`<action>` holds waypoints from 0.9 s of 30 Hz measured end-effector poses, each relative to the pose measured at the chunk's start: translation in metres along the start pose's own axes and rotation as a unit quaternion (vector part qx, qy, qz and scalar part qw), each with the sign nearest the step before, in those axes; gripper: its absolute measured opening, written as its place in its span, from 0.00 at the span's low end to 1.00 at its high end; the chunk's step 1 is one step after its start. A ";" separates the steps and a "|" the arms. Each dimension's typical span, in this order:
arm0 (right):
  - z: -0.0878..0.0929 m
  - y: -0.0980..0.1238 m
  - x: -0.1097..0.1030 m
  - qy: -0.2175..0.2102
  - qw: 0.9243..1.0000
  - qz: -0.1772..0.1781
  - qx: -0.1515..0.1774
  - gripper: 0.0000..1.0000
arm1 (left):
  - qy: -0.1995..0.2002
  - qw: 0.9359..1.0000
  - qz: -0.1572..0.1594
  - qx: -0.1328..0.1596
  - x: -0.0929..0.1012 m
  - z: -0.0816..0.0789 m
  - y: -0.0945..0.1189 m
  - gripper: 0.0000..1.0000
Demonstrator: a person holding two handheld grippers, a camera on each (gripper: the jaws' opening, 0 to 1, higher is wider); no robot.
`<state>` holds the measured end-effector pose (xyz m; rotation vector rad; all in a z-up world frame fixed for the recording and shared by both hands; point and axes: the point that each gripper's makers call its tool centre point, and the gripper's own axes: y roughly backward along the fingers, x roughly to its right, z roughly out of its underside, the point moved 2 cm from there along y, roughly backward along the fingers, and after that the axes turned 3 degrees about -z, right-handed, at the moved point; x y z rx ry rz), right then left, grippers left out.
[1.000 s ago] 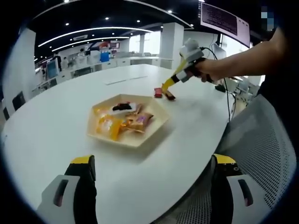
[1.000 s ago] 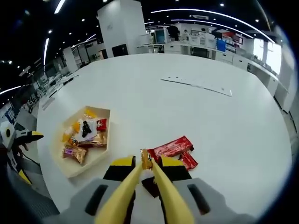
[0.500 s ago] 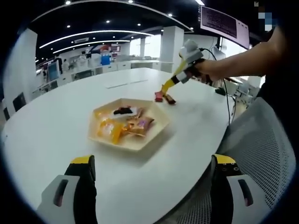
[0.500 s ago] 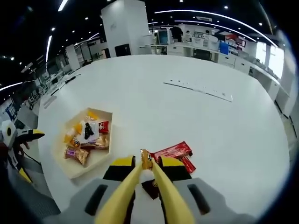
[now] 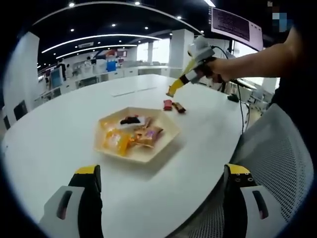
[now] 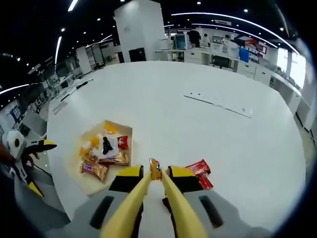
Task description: Place the target food into the container with the food tongs after gripping and lifting it, then release it inside without dropping or visibly crushing the food.
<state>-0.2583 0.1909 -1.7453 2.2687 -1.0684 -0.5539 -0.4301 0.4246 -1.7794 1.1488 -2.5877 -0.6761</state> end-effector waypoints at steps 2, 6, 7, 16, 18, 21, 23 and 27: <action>-0.006 0.001 -0.004 0.006 1.000 -0.002 0.002 0.18 | -0.001 1.000 -0.001 0.002 0.000 0.000 0.000 1.00; -0.015 0.000 -0.014 0.016 1.000 -0.006 0.005 0.18 | -0.003 1.000 -0.006 0.007 -0.002 -0.003 0.001 1.00; -0.017 0.000 -0.016 0.017 1.000 -0.007 0.006 0.19 | -0.003 1.000 -0.006 0.008 -0.002 -0.003 0.001 1.00; -0.037 -0.005 -0.044 0.031 0.999 -0.024 0.011 0.19 | -0.015 1.000 -0.003 0.009 0.001 -0.004 0.001 1.00; -0.041 -0.007 -0.051 0.034 0.999 -0.029 0.012 0.19 | -0.019 1.000 -0.002 0.010 0.001 -0.004 0.002 1.00; -0.045 -0.010 -0.058 0.040 0.999 -0.034 0.011 0.18 | -0.021 1.000 -0.004 0.010 0.001 -0.004 0.002 1.00; -0.048 -0.013 -0.063 0.045 0.998 -0.038 0.011 0.18 | -0.020 1.000 -0.007 0.011 -0.001 -0.004 0.002 1.00; -0.055 -0.018 -0.075 0.051 0.998 -0.047 0.014 0.18 | -0.018 1.000 -0.012 0.013 -0.003 -0.005 0.002 1.00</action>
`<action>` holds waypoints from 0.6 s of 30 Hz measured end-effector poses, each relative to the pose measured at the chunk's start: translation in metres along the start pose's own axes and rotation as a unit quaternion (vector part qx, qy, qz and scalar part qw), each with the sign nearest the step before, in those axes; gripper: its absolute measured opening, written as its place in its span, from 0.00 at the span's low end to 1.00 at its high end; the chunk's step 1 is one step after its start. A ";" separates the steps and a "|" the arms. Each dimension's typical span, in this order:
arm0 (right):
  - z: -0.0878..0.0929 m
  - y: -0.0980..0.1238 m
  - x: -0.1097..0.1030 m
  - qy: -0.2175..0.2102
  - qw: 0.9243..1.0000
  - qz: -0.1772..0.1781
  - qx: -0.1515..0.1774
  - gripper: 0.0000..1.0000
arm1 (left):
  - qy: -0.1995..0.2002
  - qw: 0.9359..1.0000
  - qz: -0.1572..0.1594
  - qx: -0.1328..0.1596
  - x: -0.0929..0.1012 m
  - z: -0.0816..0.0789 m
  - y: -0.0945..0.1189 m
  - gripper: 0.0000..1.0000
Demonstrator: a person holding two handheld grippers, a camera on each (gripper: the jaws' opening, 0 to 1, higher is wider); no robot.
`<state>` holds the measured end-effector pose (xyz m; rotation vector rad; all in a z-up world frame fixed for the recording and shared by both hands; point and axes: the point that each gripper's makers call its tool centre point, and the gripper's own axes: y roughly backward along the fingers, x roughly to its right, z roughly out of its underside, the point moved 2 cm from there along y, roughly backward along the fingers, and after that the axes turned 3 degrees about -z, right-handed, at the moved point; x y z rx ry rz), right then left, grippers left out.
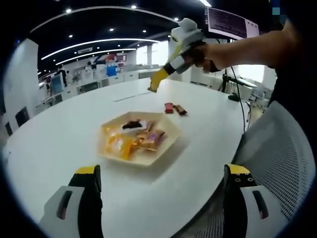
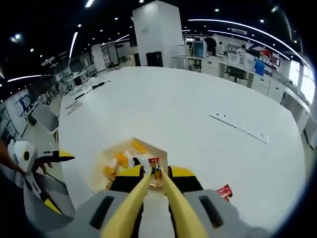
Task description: Place the target food into the container with the food tongs after gripping and lifting it, then release it inside without dropping or visibly crushing the food.
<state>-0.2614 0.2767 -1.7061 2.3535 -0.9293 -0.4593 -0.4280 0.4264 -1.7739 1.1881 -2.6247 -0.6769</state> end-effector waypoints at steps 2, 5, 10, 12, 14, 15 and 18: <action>-0.005 -0.002 -0.007 0.003 1.000 -0.006 0.002 0.18 | -0.001 1.000 -0.001 0.001 0.000 0.000 0.000 1.00; -0.012 -0.005 -0.014 0.011 1.000 -0.013 0.005 0.18 | -0.002 1.000 -0.003 0.001 -0.001 0.000 0.000 0.99; -0.025 -0.006 -0.030 0.021 0.999 -0.029 0.012 0.18 | -0.003 1.000 -0.007 0.000 -0.002 0.000 0.000 0.99; -0.030 -0.007 -0.036 0.023 0.999 -0.035 0.016 0.18 | -0.004 1.000 -0.008 0.001 -0.003 0.000 0.000 0.99; -0.033 -0.009 -0.042 0.027 0.999 -0.040 0.018 0.18 | -0.004 1.000 -0.008 0.001 -0.002 -0.001 0.000 0.99; -0.034 -0.010 -0.044 0.029 0.999 -0.041 0.019 0.18 | -0.004 1.000 -0.008 0.001 -0.002 -0.001 0.000 0.99; -0.038 -0.012 -0.053 0.036 0.998 -0.049 0.020 0.18 | -0.004 1.000 -0.009 0.000 -0.003 0.001 0.000 0.99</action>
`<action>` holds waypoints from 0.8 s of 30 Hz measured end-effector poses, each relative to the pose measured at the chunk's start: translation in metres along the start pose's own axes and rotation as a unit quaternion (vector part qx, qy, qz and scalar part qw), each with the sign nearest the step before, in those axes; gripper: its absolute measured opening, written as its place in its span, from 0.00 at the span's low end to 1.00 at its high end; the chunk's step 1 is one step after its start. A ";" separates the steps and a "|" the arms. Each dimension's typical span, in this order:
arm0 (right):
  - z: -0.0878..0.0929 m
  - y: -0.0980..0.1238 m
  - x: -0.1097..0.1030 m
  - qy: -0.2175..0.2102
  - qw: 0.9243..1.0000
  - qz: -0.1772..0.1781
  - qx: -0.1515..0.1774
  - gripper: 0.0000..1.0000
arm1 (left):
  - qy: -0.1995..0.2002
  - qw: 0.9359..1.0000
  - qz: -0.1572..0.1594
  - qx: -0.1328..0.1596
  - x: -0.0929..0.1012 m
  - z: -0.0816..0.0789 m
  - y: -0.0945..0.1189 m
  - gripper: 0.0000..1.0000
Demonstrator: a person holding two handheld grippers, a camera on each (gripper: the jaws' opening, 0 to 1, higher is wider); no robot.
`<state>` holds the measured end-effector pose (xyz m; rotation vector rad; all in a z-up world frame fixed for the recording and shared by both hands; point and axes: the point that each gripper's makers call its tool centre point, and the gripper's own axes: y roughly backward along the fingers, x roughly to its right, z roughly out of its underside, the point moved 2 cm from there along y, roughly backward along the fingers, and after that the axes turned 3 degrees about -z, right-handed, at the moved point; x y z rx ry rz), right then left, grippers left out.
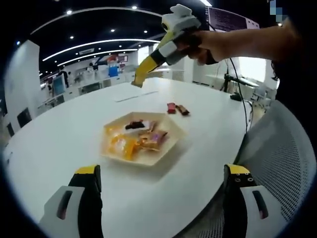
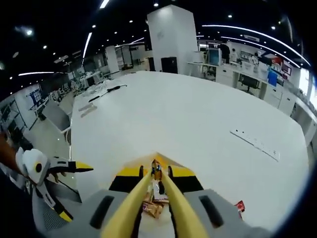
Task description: Place the target food into the container with the food tongs after gripping and lifting it, then release it inside without dropping or visibly crushing the food.
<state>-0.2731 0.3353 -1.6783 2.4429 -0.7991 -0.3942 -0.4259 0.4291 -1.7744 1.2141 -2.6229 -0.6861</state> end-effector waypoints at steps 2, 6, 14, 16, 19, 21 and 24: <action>-0.002 -0.002 -0.005 0.001 1.000 -0.006 0.000 0.18 | 0.001 1.000 -0.001 -0.001 0.000 0.000 0.000 0.99; -0.005 -0.006 -0.013 0.008 1.000 -0.013 0.002 0.18 | 0.001 1.000 -0.001 -0.002 0.000 0.000 0.000 0.99; -0.006 -0.010 -0.016 0.009 1.000 -0.016 0.002 0.18 | -0.001 1.000 0.001 -0.002 0.001 0.000 0.000 0.99; -0.007 -0.010 -0.019 0.009 1.000 -0.021 0.000 0.18 | -0.001 1.000 0.001 -0.002 0.000 0.000 0.000 0.99; -0.009 -0.011 -0.021 0.013 1.000 -0.022 -0.001 0.18 | 0.000 1.000 0.000 -0.002 0.000 0.001 0.000 0.99; -0.010 -0.012 -0.021 0.016 1.000 -0.021 0.001 0.18 | 0.000 1.000 -0.001 -0.003 0.000 0.000 0.000 0.99; -0.012 -0.013 -0.026 0.012 0.999 -0.029 0.006 0.21 | 0.000 1.000 -0.001 -0.002 0.000 0.000 0.000 0.99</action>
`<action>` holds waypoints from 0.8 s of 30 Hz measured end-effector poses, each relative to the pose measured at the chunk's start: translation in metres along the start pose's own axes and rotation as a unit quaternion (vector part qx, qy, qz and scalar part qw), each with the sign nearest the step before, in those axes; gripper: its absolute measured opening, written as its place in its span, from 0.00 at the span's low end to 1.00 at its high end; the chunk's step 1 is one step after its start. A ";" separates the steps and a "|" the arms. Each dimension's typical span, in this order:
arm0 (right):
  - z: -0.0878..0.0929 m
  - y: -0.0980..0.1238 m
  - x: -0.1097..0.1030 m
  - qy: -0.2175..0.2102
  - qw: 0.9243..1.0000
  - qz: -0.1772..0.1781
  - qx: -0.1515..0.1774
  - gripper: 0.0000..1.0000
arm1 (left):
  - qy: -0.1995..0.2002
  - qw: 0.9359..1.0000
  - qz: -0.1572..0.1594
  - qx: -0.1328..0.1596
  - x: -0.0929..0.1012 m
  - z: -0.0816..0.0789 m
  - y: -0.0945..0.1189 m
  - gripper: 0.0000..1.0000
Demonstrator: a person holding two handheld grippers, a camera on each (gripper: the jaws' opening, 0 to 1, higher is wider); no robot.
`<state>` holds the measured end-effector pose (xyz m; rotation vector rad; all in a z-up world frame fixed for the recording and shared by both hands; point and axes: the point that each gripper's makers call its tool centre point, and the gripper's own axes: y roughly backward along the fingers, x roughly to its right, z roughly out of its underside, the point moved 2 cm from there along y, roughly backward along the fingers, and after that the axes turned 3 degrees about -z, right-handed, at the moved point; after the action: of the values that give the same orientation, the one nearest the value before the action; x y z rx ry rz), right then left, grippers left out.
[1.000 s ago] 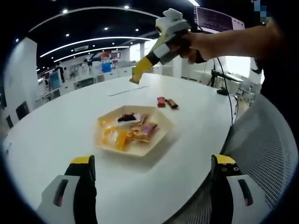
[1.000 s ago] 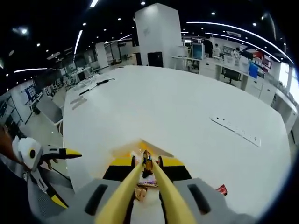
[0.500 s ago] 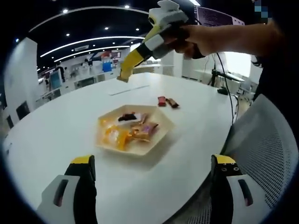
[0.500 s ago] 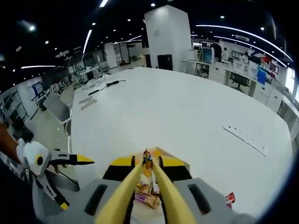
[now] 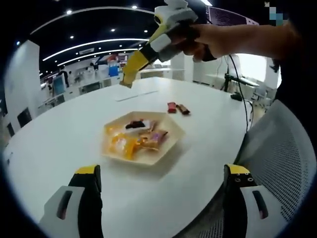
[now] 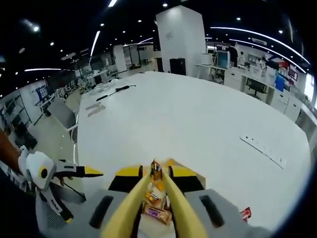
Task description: Place the target food into the container with the food tongs after gripping and lifting it, then release it inside without dropping or visibly crushing the food.
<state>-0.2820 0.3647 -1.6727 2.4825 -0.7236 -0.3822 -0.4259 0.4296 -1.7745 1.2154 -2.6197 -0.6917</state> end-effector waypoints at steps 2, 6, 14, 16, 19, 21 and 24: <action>-0.002 0.001 -0.004 0.001 1.000 -0.006 0.003 0.23 | 0.000 1.000 0.000 0.000 0.000 0.000 0.000 0.99; -0.001 0.001 -0.002 0.007 1.000 -0.002 0.001 0.23 | 0.000 1.000 0.003 0.001 0.001 0.000 0.000 0.99; -0.003 0.008 -0.002 0.013 1.000 -0.007 0.008 0.26 | 0.000 1.000 0.004 0.002 0.002 -0.001 0.000 0.99; -0.002 0.008 -0.001 0.015 1.000 -0.007 0.007 0.27 | 0.000 1.000 0.004 0.002 0.001 -0.001 0.000 0.99; -0.003 0.013 0.000 0.016 1.000 -0.006 0.011 0.27 | 0.000 1.000 0.004 0.002 0.001 0.000 0.000 0.99; -0.004 0.016 0.003 0.024 1.000 0.001 0.015 0.28 | 0.000 1.000 0.004 0.002 0.001 0.000 0.000 0.99; -0.005 0.020 0.007 0.023 1.000 0.003 0.019 0.28 | 0.000 1.000 0.005 0.000 0.001 0.001 0.000 0.99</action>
<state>-0.2827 0.3486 -1.6586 2.5154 -0.7248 -0.3107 -0.4267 0.4286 -1.7752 1.2025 -2.6239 -0.6915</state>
